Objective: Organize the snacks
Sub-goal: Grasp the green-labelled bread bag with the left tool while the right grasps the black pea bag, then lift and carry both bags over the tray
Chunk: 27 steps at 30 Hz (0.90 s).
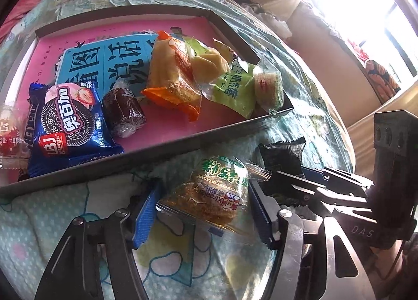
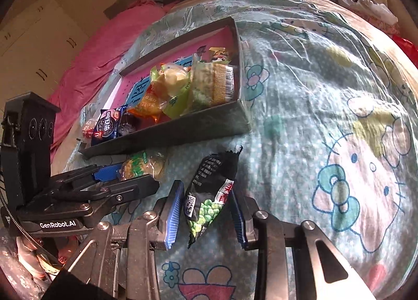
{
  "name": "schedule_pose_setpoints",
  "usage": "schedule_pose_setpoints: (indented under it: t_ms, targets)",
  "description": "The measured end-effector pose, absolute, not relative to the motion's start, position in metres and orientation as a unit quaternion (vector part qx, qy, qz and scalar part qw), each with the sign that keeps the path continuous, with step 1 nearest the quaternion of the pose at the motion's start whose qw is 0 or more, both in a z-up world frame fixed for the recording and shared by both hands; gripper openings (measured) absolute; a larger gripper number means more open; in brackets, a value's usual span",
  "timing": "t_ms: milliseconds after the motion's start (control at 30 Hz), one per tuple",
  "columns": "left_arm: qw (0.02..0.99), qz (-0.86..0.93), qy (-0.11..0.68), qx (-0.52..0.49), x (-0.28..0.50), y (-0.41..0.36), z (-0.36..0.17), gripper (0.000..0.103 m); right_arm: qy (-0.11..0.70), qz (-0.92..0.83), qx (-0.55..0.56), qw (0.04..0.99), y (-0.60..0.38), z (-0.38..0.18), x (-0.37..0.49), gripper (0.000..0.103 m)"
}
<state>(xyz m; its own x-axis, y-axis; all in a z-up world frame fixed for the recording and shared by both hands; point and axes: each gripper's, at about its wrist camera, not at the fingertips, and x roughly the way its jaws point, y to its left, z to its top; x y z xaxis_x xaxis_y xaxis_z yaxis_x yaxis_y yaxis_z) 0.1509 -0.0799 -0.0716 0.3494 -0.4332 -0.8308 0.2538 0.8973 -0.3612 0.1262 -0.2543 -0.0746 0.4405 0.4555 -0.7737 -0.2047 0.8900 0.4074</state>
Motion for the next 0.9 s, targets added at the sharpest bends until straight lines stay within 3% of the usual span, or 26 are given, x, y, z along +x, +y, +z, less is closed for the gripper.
schedule_pose_setpoints:
  t_ms: [533, 900]
  targets:
    - [0.814, -0.224, 0.523, -0.118, 0.138, -0.074, -0.069, 0.058, 0.458, 0.238, 0.128, 0.847, -0.247, -0.063, 0.126, 0.030]
    - [0.861, -0.169, 0.467, -0.111, 0.114, -0.025, -0.021, 0.058, 0.399, 0.278, 0.122, 0.865, -0.237, -0.038, 0.117, 0.030]
